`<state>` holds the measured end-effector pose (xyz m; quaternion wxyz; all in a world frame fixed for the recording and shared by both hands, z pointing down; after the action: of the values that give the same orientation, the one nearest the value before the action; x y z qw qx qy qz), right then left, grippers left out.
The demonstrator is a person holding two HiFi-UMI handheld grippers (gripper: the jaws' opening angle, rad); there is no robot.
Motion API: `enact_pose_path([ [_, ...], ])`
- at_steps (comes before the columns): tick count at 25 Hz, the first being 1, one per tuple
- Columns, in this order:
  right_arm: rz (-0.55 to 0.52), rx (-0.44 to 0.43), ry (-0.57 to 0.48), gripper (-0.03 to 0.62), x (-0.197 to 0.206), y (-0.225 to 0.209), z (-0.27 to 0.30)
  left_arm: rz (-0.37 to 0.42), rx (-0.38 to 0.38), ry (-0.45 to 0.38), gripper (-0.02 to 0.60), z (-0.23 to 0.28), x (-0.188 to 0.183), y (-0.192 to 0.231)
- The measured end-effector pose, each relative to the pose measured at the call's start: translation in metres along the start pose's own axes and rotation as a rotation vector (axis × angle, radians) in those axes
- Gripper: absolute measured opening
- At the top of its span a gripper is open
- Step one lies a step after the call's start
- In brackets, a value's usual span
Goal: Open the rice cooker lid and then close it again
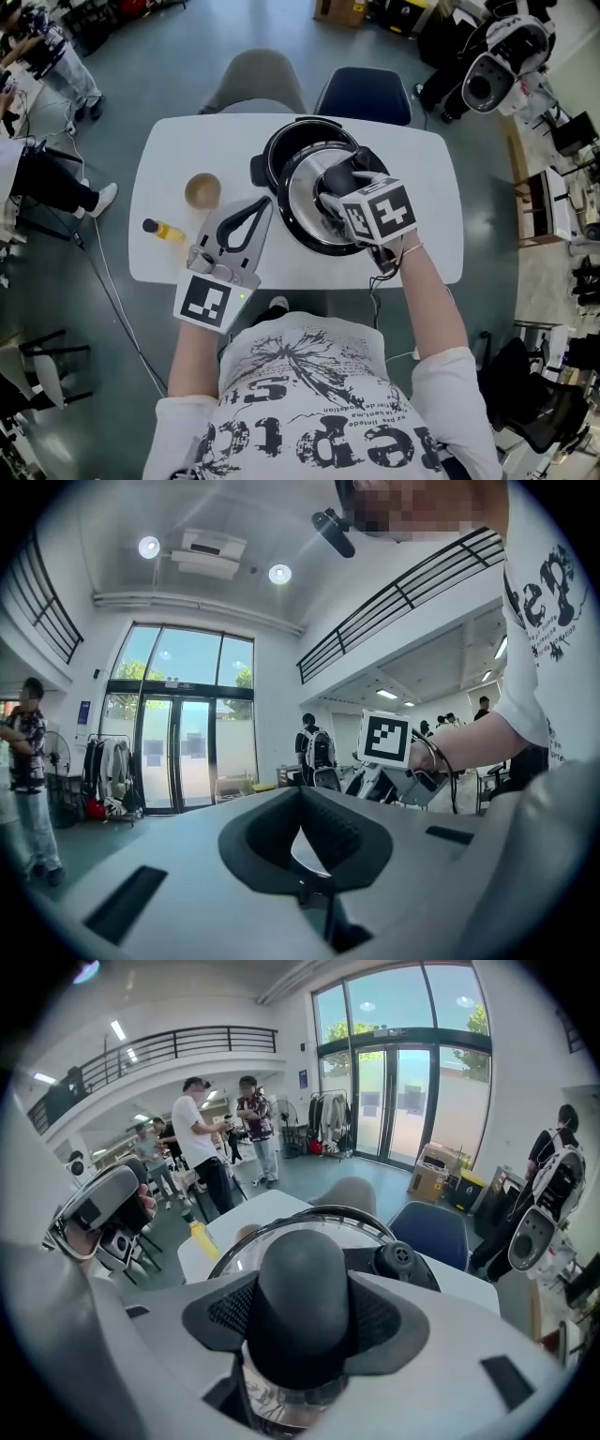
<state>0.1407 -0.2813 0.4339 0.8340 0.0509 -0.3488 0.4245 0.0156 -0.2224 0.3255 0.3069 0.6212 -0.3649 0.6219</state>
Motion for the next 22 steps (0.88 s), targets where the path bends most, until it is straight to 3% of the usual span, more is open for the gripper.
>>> enact_pose_path([
  [7,-0.029,-0.035,-0.011,0.291,0.073,0.005,-0.051,-0.005,-0.057,0.015,0.014,-0.035,0.004,-0.084],
  [14,-0.063,-0.066,0.043,0.291,0.148,0.01,-0.086,-0.035,-0.106,0.031,0.014,-0.067,0.014,-0.161],
  [22,-0.072,-0.08,0.07,0.291,0.192,0.016,-0.108,-0.03,-0.128,0.037,0.014,-0.09,0.01,-0.213],
])
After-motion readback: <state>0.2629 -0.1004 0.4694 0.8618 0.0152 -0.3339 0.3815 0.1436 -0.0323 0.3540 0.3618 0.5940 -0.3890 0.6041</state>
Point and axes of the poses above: the fingertips, and each gripper's own axes: z forward along the fingers, y to its left, x out of its underside, the point moved 1 cm from there along -z, backward along the fingers, and after that the axes turned 11 degrees about -x, right-handed, at the moved point
